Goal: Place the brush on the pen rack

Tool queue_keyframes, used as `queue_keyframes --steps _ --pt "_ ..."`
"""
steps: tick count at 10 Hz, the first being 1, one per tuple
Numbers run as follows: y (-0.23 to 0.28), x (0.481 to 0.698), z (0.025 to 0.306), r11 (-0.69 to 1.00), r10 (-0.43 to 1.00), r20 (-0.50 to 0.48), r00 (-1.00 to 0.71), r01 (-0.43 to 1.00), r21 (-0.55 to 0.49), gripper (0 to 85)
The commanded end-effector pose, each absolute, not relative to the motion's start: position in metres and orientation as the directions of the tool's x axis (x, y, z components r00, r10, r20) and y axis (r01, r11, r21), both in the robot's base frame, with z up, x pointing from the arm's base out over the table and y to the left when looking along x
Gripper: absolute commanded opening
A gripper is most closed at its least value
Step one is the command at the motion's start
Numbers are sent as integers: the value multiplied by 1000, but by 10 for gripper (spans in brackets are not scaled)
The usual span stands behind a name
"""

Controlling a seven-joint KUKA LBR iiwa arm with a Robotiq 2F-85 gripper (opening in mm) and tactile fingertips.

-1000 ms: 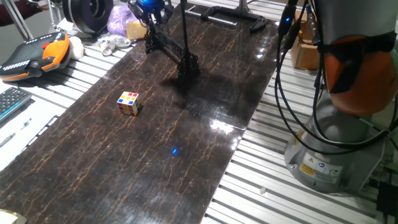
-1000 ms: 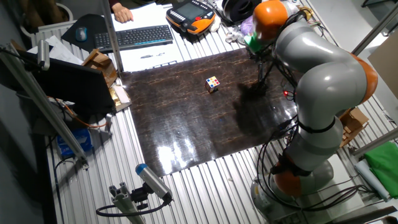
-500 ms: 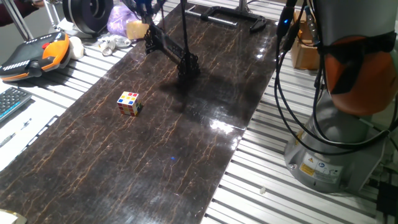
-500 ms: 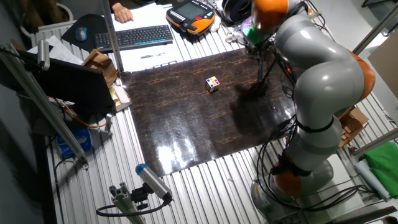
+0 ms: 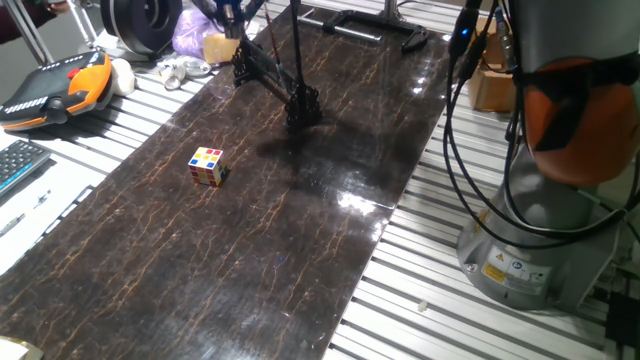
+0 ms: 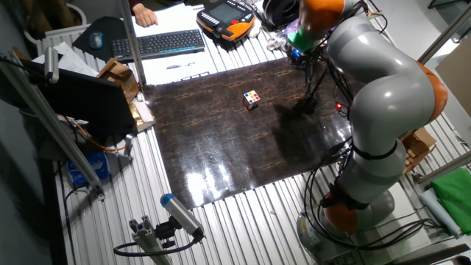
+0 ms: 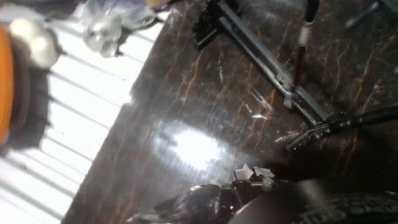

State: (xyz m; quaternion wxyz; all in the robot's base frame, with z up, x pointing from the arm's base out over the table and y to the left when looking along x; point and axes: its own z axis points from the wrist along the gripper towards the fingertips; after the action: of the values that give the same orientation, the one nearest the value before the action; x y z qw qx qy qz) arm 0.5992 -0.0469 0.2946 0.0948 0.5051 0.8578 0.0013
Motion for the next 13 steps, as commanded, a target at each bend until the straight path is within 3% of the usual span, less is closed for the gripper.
queue_keyframes --steps 1,6,8,13 --pt "-42 598 295 503 860 -157 -485 859 97 10" --pt "-14 578 307 662 747 -107 -656 748 43 10" --pt "2 571 299 665 747 -43 -663 745 63 10" --pt "21 550 288 802 597 -32 -801 598 -7 10"
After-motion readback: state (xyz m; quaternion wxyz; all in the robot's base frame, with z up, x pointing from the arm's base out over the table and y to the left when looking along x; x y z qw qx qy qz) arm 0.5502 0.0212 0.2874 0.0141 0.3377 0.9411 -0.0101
